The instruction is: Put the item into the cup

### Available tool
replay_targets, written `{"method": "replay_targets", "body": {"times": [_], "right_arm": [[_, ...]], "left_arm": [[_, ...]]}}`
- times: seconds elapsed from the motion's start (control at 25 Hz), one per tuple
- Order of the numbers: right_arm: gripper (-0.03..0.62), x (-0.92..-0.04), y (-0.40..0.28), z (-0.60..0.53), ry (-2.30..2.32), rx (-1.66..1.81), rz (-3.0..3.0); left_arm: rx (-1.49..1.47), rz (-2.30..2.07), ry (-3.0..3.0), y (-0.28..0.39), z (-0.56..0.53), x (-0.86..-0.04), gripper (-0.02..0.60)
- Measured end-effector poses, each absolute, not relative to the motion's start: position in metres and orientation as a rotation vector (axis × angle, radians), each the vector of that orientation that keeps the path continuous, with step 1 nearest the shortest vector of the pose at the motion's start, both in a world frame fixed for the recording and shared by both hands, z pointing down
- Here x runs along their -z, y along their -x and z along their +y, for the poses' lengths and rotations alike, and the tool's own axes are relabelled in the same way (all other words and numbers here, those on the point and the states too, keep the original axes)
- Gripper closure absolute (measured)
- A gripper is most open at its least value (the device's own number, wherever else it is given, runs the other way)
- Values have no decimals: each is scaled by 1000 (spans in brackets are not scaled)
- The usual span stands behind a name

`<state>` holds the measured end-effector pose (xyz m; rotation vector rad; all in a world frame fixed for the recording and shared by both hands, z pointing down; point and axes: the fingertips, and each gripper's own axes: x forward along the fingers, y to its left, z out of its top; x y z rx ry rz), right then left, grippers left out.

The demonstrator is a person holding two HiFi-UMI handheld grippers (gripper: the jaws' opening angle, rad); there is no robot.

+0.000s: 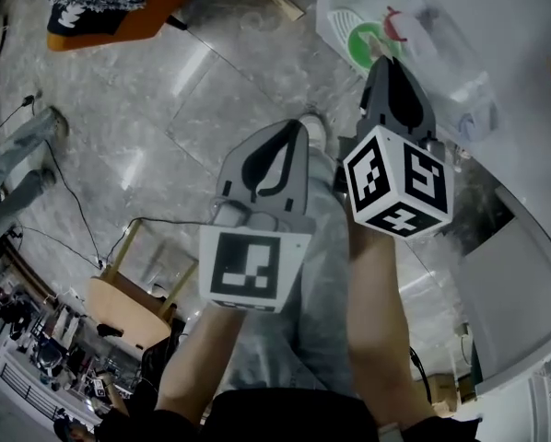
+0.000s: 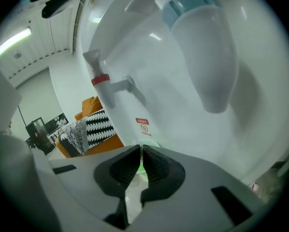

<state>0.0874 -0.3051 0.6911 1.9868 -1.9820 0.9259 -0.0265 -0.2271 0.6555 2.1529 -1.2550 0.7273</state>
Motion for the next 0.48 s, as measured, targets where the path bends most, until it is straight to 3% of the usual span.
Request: {"method": "replay_targets", "body": {"times": [0.28, 0.48], "right_arm": [[568, -698, -83, -310, -1962, -926, -2005], [508, -699, -80, -311, -1949, -928, -2020]], "left_arm": [[-734, -1252, -2150, 26, -227, -659, 569], [-715, -1260, -2129, 24, -228, -663, 569]]}}
